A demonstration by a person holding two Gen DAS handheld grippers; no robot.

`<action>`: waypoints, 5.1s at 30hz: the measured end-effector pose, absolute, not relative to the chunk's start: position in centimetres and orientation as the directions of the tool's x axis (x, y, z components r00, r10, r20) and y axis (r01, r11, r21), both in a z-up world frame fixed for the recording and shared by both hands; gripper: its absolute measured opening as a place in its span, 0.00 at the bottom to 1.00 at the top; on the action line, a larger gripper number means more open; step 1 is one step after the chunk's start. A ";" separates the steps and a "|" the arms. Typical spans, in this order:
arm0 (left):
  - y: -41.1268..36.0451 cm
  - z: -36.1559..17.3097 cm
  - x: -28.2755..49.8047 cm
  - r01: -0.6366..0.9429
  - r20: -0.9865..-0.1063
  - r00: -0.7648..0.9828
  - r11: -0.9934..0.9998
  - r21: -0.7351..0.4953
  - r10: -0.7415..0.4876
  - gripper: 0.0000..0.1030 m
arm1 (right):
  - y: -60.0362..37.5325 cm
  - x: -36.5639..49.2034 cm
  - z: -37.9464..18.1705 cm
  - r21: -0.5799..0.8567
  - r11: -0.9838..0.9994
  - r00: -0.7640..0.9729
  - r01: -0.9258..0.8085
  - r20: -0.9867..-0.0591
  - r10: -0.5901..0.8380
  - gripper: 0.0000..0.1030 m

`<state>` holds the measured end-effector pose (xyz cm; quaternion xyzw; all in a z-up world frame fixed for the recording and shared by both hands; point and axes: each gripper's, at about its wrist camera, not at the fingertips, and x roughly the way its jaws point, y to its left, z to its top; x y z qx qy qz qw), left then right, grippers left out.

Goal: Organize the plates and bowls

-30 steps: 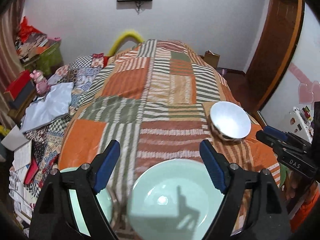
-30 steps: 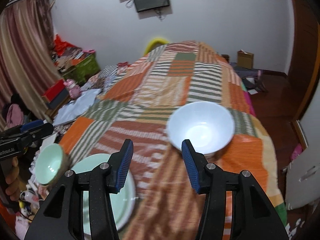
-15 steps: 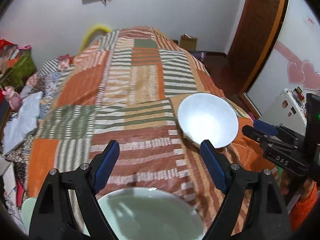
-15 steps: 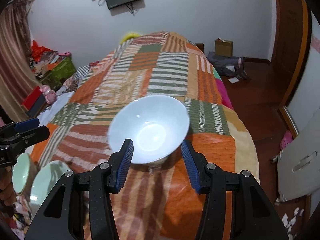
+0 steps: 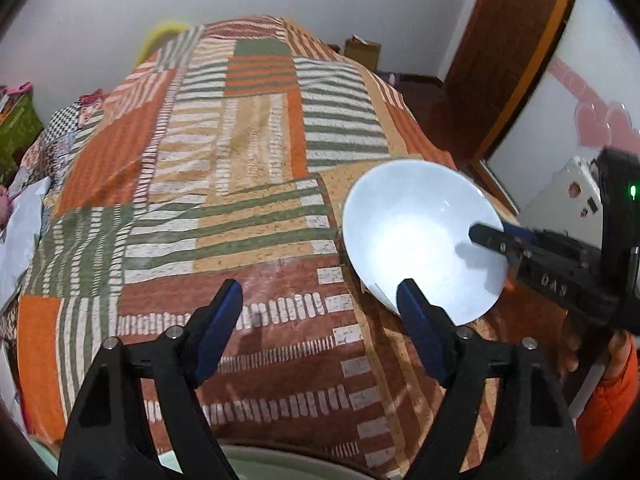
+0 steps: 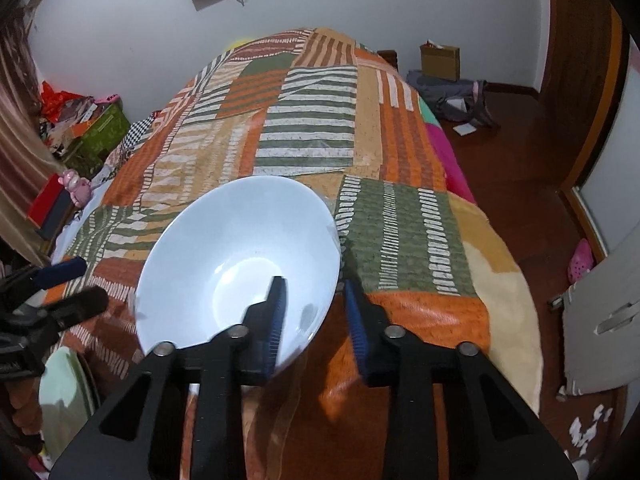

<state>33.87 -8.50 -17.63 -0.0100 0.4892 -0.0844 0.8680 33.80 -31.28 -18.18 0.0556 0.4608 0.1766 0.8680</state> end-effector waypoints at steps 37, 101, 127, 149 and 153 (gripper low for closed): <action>-10.0 -17.8 32.8 0.151 -0.860 0.456 0.972 -0.180 -0.230 0.21 | -28.7 31.1 -14.6 0.243 0.897 0.500 -0.370 -0.762 0.413 0.16; 13.4 -10.6 8.0 -0.239 -0.766 0.643 0.945 -0.224 -0.019 0.21 | -6.5 17.0 -11.5 0.302 0.702 0.350 -0.645 -0.700 0.623 0.16; 20.0 -16.7 4.7 -0.352 -0.832 0.555 0.906 -0.237 -0.002 0.21 | 0.2 15.2 -16.2 0.314 0.661 0.197 -0.682 -0.792 0.578 0.16; 20.3 -15.9 5.5 -0.365 -0.840 0.541 0.910 -0.195 0.037 0.21 | -0.2 15.4 -16.8 0.336 0.651 0.172 -0.680 -0.791 0.587 0.19; 20.0 -15.7 5.3 -0.359 -0.841 0.538 0.917 -0.173 0.052 0.21 | -0.2 15.3 -16.8 0.342 0.646 0.165 -0.683 -0.789 0.592 0.19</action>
